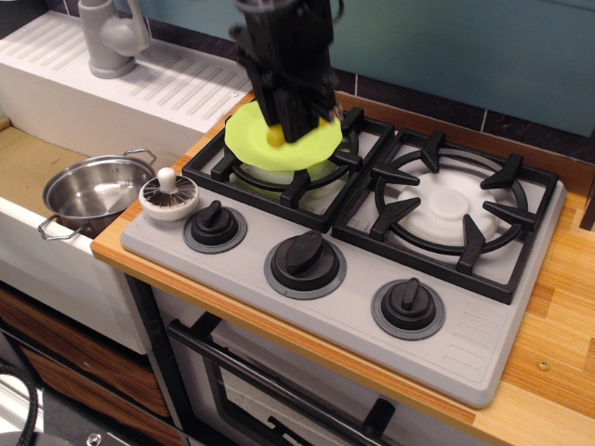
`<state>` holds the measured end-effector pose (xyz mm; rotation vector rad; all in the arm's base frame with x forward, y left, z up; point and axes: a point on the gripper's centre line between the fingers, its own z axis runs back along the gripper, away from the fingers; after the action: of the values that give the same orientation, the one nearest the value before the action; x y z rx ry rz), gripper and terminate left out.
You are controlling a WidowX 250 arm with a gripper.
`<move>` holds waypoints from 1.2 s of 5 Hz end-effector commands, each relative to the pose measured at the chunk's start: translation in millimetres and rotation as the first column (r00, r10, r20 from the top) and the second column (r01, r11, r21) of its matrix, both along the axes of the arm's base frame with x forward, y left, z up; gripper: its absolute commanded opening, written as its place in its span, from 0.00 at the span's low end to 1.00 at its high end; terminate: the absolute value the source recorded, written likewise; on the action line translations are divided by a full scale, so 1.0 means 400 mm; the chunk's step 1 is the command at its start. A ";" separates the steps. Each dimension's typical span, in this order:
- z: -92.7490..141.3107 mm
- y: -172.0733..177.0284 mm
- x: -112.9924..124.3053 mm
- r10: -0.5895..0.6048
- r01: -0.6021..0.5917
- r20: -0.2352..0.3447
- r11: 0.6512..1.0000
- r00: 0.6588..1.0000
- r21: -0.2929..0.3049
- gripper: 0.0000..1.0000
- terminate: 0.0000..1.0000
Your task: Put fry on plate and mushroom in pot or pan in sink
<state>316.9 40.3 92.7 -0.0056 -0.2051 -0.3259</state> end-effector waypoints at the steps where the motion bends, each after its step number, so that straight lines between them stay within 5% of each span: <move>1: 0.038 0.072 0.078 -0.042 0.040 0.070 0.999 0.997 0.018 0.00 0.00; 3: -0.001 0.104 0.099 -0.057 0.057 0.075 0.998 0.996 -0.005 0.00 0.00; 4: -0.019 0.092 0.089 -0.038 0.039 0.070 0.999 0.997 -0.006 1.00 0.00; 6: -0.012 0.055 0.052 0.003 -0.002 0.041 1.000 0.999 -0.015 1.00 0.00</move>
<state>329.7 63.2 62.6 -0.0449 -0.1757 -0.3167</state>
